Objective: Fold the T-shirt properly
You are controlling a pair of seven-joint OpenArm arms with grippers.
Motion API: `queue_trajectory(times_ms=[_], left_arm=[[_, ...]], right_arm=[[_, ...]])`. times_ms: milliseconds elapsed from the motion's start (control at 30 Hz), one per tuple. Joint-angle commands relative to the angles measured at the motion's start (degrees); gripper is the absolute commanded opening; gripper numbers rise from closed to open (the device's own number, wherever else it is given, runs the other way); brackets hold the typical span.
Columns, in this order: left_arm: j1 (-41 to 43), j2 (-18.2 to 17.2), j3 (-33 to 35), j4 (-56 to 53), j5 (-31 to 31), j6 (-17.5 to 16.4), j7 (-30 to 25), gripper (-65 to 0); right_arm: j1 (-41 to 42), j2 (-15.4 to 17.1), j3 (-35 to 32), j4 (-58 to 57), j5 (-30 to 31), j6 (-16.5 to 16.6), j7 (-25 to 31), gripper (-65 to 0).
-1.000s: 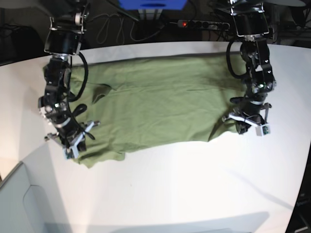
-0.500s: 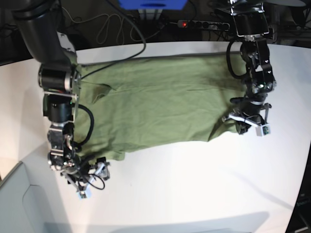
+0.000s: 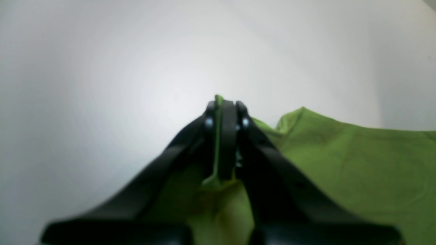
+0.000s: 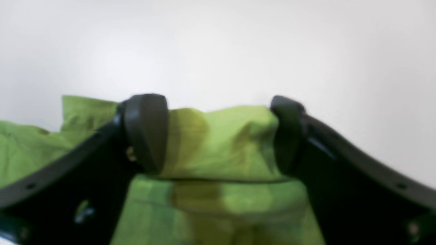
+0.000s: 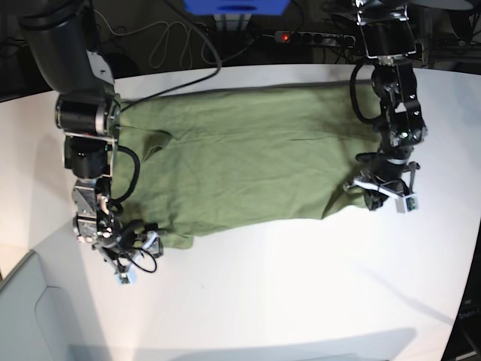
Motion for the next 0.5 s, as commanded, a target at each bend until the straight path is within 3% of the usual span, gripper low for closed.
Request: queue_trajectory(times_ms=[0, 133, 467], left_arm=[[-0.97, -0.61, -0.05, 0.74, -0.25, 0.05, -1.47, -65.0], [-0.97, -0.61, -0.05, 0.65, -0.25, 0.05, -1.47, -65.0], [-0.97, -0.61, 0.04, 0.48, -0.25, 0.05, -1.47, -65.0]], right_arm=[[1.75, 0.47, 0.06, 0.93, 0.44, -0.01, 0.64, -34.4], [1.75, 0.47, 0.23, 1.11, 0.44, -0.01, 0.64, -64.7], [-4.23, 0.38, 0.32, 17.37, 0.61, -0.01, -0.94, -65.0]])
